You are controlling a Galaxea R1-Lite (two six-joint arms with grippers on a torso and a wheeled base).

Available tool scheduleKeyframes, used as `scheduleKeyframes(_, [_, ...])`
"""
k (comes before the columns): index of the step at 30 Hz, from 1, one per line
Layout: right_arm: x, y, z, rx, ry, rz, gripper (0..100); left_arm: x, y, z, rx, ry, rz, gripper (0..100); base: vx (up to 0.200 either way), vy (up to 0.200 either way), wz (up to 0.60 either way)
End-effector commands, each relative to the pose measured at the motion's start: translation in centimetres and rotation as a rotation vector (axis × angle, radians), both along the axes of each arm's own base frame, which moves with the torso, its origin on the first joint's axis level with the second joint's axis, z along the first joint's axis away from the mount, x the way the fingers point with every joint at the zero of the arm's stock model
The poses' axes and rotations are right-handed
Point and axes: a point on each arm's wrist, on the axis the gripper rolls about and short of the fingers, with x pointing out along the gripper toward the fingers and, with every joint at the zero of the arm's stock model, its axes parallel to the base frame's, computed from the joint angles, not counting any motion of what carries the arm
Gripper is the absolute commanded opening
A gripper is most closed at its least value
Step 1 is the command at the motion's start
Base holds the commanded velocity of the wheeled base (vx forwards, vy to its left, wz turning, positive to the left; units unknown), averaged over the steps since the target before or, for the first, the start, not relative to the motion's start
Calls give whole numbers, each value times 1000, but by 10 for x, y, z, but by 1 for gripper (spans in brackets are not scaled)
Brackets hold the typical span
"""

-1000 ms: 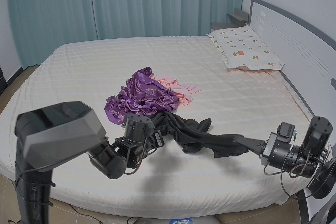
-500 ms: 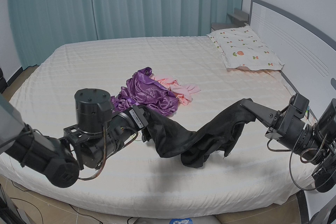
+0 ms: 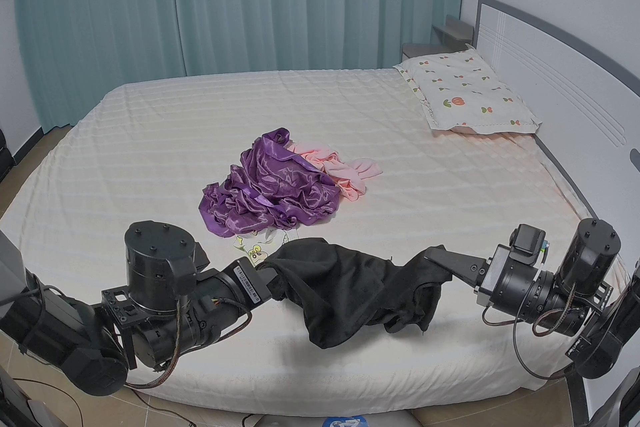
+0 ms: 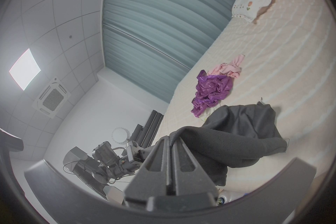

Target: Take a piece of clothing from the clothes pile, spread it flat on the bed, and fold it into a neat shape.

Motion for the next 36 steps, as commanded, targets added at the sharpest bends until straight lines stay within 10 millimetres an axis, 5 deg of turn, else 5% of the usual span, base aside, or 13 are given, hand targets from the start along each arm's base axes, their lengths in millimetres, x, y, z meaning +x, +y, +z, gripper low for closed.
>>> scheduleKeyframes(1, [1, 1, -6, -10, 17, 1, 0, -1, 1, -2, -8, 18, -7, 0, -200, 0, 0])
scheduleKeyframes(18, [-2, 3, -1, -3, -9, -25, 0, -2, 4, -3, -8, 27, 0, 0, -24, 0, 0])
scheduleKeyframes(30, [-6, 4, 20, 36, -99, -13, 0, -11, 11, 9, -33, -8, -1, 0, 0, 200, 0])
scheduleKeyframes(36, [-9, 14, 13, -29, -133, 25, 0, -12, 13, 10, -34, -11, 1, 0, 0, 200, 0])
